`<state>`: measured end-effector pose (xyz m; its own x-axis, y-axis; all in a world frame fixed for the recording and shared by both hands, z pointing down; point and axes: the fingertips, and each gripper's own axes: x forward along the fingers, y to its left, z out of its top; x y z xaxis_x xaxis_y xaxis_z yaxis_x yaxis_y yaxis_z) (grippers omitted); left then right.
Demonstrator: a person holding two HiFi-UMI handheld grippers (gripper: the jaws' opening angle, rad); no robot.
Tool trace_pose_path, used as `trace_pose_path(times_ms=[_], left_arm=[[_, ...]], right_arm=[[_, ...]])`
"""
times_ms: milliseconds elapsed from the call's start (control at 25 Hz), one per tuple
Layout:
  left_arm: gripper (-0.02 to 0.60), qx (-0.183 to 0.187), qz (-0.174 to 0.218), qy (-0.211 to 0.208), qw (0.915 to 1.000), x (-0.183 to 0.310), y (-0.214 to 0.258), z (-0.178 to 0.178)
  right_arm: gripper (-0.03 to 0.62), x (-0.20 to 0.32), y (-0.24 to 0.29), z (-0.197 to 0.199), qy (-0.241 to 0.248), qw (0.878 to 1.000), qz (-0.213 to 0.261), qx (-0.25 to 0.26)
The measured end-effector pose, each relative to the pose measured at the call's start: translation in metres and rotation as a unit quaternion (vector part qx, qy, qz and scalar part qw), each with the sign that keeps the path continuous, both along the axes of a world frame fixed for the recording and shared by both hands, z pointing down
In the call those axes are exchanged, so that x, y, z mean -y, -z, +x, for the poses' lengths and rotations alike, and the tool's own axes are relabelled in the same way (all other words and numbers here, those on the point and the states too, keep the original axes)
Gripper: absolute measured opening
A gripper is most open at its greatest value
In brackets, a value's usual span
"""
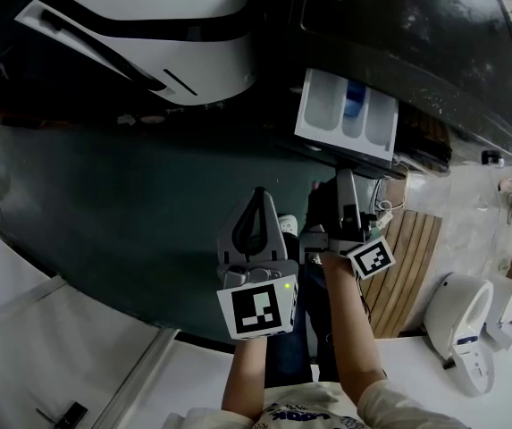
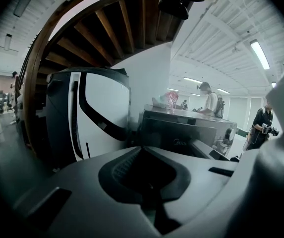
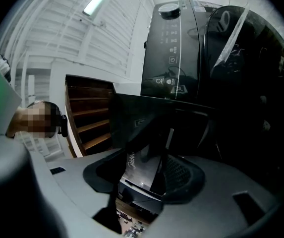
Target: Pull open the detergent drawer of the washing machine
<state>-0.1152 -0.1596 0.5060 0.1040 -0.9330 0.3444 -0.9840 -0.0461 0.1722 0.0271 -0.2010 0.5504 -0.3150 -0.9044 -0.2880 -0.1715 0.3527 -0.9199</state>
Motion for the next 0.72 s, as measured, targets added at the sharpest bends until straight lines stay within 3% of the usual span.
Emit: trace_pose_path(times_ms=[720], left_arm=[[0.014, -0.005, 0.002, 0.003, 1.0, -0.02, -0.003, -0.001]], right_arm=[[0.233, -0.033, -0.002, -0.006, 0.01, 1.0, 0.001, -0.005]])
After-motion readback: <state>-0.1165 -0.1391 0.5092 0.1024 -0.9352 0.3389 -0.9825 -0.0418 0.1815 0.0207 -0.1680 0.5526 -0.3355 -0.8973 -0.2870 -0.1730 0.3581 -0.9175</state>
